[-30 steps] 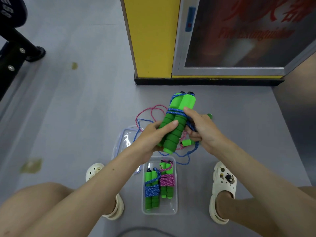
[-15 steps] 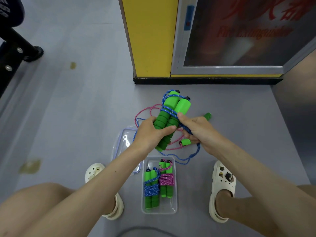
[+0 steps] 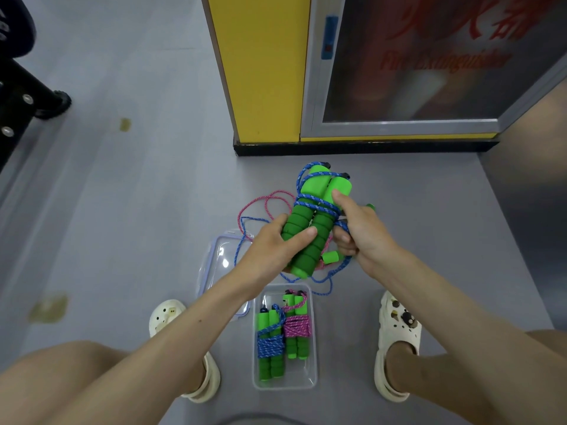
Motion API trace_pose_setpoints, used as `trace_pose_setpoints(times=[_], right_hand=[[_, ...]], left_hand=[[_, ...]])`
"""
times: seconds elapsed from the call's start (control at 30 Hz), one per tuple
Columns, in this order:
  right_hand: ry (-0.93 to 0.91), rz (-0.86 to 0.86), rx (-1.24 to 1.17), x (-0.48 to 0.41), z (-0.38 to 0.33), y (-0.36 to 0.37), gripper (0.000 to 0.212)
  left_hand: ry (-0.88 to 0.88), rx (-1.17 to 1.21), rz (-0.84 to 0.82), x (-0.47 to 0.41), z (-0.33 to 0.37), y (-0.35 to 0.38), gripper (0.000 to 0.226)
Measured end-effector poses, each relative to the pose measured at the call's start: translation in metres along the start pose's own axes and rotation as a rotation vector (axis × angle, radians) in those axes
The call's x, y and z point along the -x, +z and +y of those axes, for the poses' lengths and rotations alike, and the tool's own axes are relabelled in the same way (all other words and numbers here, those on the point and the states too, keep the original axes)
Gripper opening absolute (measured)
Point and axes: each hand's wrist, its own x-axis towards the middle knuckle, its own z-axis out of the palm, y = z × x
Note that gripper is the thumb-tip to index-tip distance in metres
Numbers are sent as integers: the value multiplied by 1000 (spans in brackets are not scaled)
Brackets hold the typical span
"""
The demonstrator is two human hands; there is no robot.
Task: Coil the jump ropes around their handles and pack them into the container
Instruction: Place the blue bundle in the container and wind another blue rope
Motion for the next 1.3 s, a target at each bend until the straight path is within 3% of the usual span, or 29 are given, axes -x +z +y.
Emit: trace_pose_setpoints(times=[0.27, 0.4, 0.6, 0.73, 0.9, 1.17, 1.3], right_hand=[[-11, -43, -73, 0, -2, -2, 47], [-14, -79, 26, -1, -4, -3, 47], [-14, -76, 203, -2, -4, -2, 50], [-41, -101, 311, 0, 2, -3, 47], [-77, -192, 379, 0, 9, 0, 29], [-126, -278, 485, 2, 10, 5, 21], [-91, -367, 424, 3, 10, 7, 24]], left_hand=[[-43, 96, -49, 0, 2, -2, 38], [-112, 251, -67, 3, -2, 1, 42], [114, -191, 195, -3, -7, -5, 28], [138, -362, 295, -4, -7, -6, 26], [161, -597, 365, -3, -8, -7, 30], [267, -1023, 455, 6, -9, -2, 28], [351, -1274, 486, 8, -12, 1, 30]])
